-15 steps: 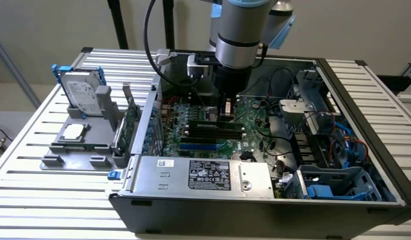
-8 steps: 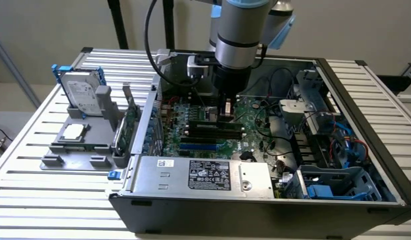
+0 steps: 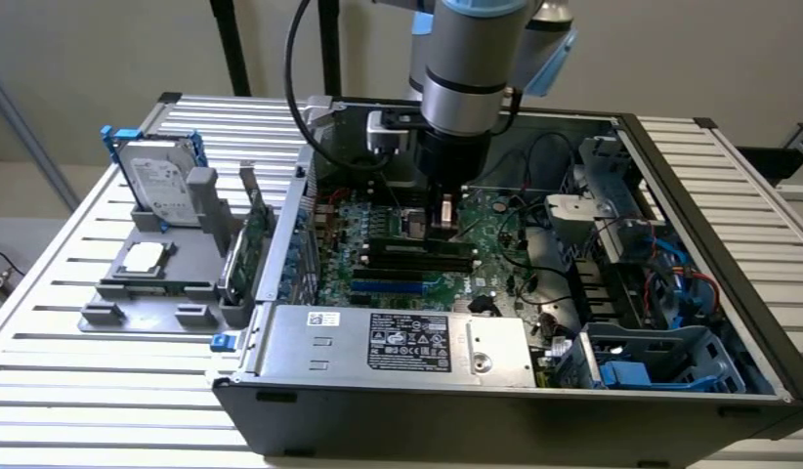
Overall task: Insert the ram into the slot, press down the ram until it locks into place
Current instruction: 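Insert the ram into the slot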
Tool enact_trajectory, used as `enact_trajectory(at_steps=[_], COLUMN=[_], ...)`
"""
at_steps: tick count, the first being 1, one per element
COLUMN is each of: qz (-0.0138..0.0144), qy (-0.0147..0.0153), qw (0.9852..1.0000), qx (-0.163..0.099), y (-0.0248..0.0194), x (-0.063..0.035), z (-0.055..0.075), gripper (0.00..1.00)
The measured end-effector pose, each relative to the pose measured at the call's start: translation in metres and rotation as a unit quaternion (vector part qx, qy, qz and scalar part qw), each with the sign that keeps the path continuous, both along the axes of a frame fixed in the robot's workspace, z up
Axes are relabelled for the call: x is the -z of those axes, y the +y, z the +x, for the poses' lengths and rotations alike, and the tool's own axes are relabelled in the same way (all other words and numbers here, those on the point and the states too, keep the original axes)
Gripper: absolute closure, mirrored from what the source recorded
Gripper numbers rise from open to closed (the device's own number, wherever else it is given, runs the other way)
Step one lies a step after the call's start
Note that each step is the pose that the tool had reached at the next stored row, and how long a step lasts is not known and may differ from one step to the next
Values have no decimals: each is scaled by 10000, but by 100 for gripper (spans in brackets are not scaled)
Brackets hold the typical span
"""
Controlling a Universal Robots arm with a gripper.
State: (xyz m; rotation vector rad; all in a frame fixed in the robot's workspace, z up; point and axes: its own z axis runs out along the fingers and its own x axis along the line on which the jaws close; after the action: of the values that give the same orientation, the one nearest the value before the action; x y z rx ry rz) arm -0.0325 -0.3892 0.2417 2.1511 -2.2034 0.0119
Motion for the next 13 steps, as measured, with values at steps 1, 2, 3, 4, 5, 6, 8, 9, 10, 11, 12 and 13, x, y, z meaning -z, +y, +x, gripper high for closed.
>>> enact_trajectory(at_steps=[1,2,3,4,5,6,8,9,10,11,12,13], qz=[-1,-1,-2,-3,-3,-3,-3,-3,-3,-4,-6,-6], qy=[0,0,0,1,2,5,8,9,10,12,14,15], qw=[10000,10000,10000,10000,10000,10000,10000,10000,10000,10000,10000,10000], qx=[-7,-13,-15,-17,-18,-19,-21,-22,-22,-23,-24,-24], y=[0,0,0,0,0,0,0,0,0,0,-1,0], x=[2,6,10,15,21,29,46,53,59,60,61,62], z=[6,11,11,11,12,12,12,12,12,12,12,12], gripper=[87,87,87,87,87,87,87,87,87,87,87,87])
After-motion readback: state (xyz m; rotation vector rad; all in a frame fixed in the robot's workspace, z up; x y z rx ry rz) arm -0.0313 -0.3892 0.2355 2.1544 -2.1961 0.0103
